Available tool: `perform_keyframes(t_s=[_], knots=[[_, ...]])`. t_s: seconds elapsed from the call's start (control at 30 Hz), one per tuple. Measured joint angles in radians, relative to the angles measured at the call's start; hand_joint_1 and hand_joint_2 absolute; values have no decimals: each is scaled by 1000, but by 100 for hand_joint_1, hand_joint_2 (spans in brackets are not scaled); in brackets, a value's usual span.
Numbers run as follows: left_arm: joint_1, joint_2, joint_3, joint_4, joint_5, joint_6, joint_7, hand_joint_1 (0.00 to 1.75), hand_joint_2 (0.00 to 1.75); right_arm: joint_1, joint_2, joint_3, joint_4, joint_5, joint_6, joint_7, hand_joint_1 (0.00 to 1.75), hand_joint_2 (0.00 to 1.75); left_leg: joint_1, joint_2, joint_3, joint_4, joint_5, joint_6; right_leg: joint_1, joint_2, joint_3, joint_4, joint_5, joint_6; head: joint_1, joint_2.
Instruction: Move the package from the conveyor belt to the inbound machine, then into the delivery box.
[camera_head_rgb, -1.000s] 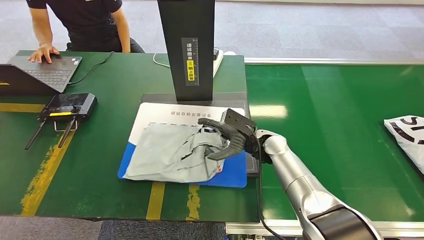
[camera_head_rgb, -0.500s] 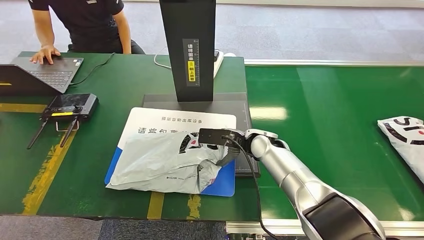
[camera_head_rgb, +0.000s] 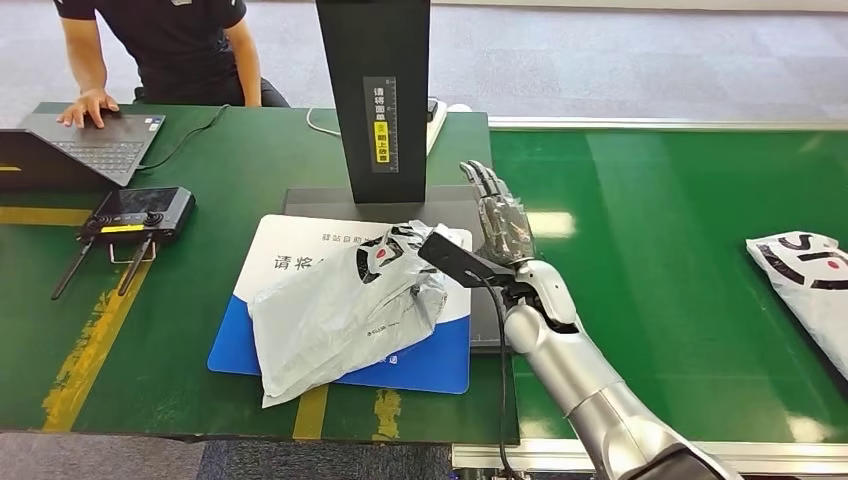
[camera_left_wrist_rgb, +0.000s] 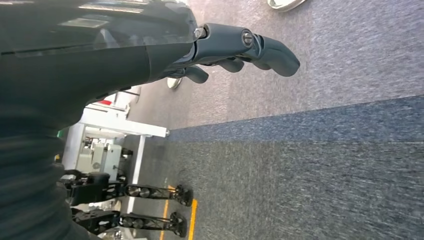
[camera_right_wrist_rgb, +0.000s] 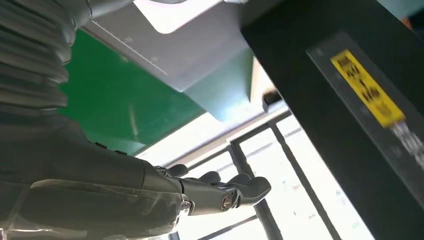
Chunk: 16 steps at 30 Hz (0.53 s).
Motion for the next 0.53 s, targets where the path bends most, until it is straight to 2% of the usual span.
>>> perform_keyframes(t_s=[0.3, 0.37, 0.47, 0.53], knots=[[-5, -4, 0, 0, -1, 2, 0, 0, 175, 68, -13, -54, -140, 9, -10, -18, 0, 175, 0, 1, -1, 0, 0, 0, 0, 1, -2, 0, 0, 0, 0, 0], [-7, -5, 0, 0, -2, 2, 0, 0, 175, 77, -14, -62, -155, 9, -58, -57, 0, 175, 0, 1, -2, 0, 0, 0, 0, 1, -2, 0, 0, 0, 0, 0], [-8, -5, -1, 0, -2, 4, 4, 0, 175, 106, -4, -93, -205, 33, -179, -173, 0, 175, 0, 1, -2, 0, 0, 0, 0, 0, -2, 0, 0, 0, 0, 0], [-8, -5, -1, 0, -1, 6, 6, 0, 175, 122, 8, -116, -238, 65, -214, -213, 0, 175, 0, 1, -3, 0, 0, 0, 0, 1, -2, 0, 0, 0, 0, 0]])
